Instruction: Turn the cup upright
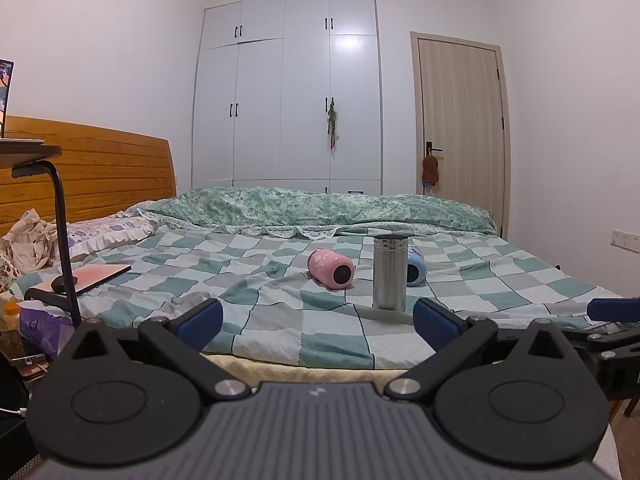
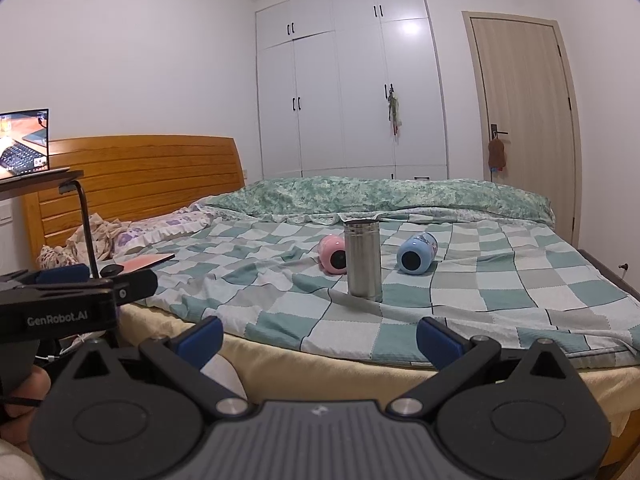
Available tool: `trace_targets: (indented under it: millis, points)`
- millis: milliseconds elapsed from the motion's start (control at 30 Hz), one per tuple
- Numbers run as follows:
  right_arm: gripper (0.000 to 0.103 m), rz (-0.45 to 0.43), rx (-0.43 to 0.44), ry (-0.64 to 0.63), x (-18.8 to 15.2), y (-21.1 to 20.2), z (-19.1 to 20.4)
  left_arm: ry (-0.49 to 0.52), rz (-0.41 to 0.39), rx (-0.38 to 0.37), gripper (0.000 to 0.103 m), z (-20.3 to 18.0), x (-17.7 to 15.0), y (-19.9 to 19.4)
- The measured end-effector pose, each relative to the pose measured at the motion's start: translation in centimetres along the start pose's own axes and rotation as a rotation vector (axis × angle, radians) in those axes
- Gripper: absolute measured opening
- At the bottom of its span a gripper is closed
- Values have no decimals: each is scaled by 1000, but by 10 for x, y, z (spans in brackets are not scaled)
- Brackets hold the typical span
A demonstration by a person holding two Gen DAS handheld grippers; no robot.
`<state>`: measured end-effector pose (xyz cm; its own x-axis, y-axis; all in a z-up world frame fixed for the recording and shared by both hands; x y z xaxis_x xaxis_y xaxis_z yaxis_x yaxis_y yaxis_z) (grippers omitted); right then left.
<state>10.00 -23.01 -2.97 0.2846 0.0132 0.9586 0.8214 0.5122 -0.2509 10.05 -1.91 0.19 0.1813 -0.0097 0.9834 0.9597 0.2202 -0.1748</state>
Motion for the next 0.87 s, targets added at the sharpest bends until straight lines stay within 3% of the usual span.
trace_targets:
  millis: [867]
  points:
    - [103, 5, 1, -1, -1, 1, 0, 1, 2, -5, 103, -2, -3, -2]
Point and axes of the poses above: each gripper's, at about its wrist camera, not at the fingertips, and y roughly the way its jaws point, z to its left, x to its top, the point moved 10 cm from there along y, roughly the way its jaws point, and after that the axes turned 12 degrees about x, right-handed, at the moved point
